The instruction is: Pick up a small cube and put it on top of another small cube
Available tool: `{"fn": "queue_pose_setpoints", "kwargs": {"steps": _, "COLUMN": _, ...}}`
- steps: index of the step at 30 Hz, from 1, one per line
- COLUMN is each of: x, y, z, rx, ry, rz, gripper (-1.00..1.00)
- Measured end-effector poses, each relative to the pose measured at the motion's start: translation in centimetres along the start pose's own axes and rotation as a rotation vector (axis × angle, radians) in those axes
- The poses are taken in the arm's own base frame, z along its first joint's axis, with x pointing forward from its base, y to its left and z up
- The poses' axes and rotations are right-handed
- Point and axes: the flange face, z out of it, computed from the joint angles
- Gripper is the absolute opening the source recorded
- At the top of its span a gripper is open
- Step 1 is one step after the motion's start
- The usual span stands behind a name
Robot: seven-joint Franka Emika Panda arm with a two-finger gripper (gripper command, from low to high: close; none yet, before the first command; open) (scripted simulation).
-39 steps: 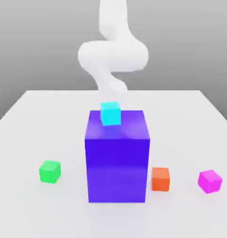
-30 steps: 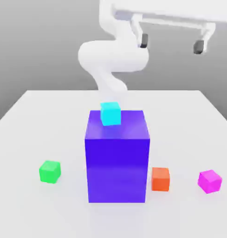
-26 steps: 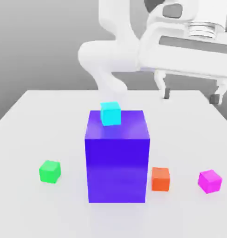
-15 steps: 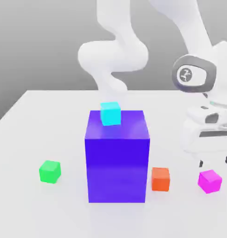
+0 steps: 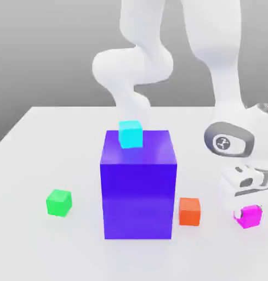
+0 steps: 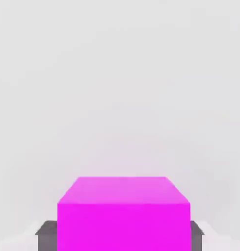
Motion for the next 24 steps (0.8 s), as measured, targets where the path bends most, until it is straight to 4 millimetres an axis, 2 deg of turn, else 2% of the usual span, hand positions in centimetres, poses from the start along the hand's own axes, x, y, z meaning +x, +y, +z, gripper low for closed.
{"fn": "queue_pose_setpoints", "kwargs": {"steps": 2, "x": 0.0, "y": 0.0, "z": 0.2, "rx": -0.001, "ry": 0.001, "rz": 0.000, "gripper": -1.00}}
{"fn": "queue_pose_setpoints", "kwargs": {"steps": 10, "x": 0.1, "y": 0.0, "z": -5.7, "rx": 0.001, "ry": 0.003, "rz": 0.000, "gripper": -1.00}}
{"fn": "queue_pose_setpoints", "kwargs": {"steps": 13, "x": 2.6, "y": -1.1, "z": -8.5, "rx": 0.070, "ry": 0.037, "rz": 0.031, "gripper": -1.00}}
{"fn": "queue_pose_setpoints", "kwargs": {"steps": 14, "x": 4.5, "y": -0.5, "z": -9.1, "rx": 0.080, "ry": 0.054, "rz": 0.077, "gripper": -1.00}}
{"fn": "queue_pose_setpoints", "kwargs": {"steps": 16, "x": 9.3, "y": 1.9, "z": -10.1, "rx": 0.083, "ry": 0.089, "rz": 0.205, "gripper": -1.00}}
{"fn": "queue_pose_setpoints", "kwargs": {"steps": 18, "x": 14.2, "y": 5.5, "z": -11.0, "rx": 0.081, "ry": 0.121, "rz": 0.353, "gripper": -1.00}}
{"fn": "queue_pose_setpoints", "kwargs": {"steps": 21, "x": 21.9, "y": 13.9, "z": -12.7, "rx": 0.075, "ry": 0.176, "rz": 0.635, "gripper": -1.00}}
{"fn": "queue_pose_setpoints", "kwargs": {"steps": 23, "x": 25.4, "y": 20.1, "z": -14.0, "rx": 0.071, "ry": 0.211, "rz": 0.818, "gripper": -1.00}}
{"fn": "queue_pose_setpoints", "kwargs": {"steps": 24, "x": 26.5, "y": 22.9, "z": -14.6, "rx": 0.071, "ry": 0.225, "rz": 0.898, "gripper": -1.00}}
